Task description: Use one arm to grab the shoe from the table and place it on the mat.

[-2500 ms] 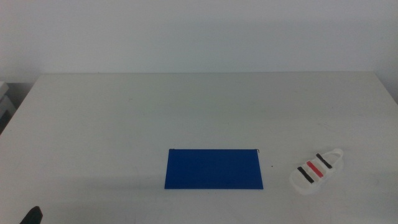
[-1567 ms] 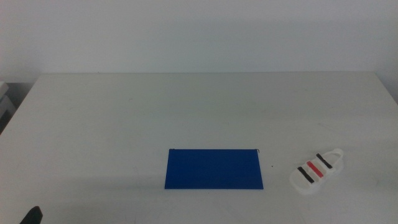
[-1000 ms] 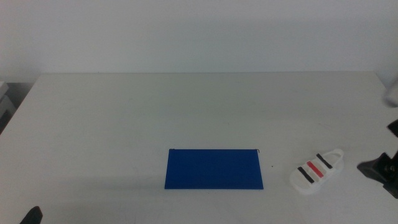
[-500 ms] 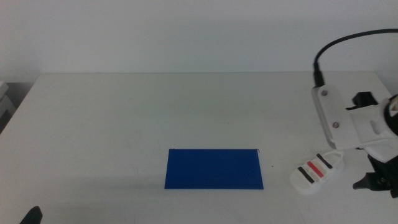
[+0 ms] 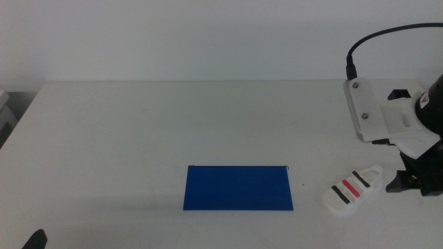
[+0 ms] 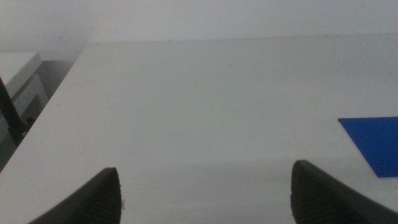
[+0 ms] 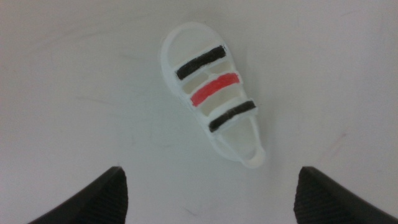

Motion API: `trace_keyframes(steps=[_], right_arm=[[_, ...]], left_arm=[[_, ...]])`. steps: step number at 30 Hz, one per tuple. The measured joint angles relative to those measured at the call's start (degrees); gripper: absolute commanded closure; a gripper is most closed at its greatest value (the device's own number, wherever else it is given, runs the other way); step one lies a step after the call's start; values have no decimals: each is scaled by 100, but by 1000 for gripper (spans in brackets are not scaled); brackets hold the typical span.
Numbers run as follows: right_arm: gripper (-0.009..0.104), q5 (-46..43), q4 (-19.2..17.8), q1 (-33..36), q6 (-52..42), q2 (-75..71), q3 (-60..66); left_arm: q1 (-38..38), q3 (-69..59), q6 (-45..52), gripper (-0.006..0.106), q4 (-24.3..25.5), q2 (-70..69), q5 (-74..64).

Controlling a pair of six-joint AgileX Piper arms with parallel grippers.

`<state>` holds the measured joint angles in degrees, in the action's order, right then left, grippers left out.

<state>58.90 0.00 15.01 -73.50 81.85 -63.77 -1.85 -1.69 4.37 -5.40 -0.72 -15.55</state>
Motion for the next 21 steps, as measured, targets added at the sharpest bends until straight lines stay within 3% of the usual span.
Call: trace_keyframes(steps=[9, 21], right_arm=[[4, -63, 0, 0, 93, 439, -85], [17, -170, 41, 0, -869, 1435, -454]], left_arm=[[0, 0, 0, 7, 0, 0, 0], [0, 0, 0, 7, 0, 0, 0]])
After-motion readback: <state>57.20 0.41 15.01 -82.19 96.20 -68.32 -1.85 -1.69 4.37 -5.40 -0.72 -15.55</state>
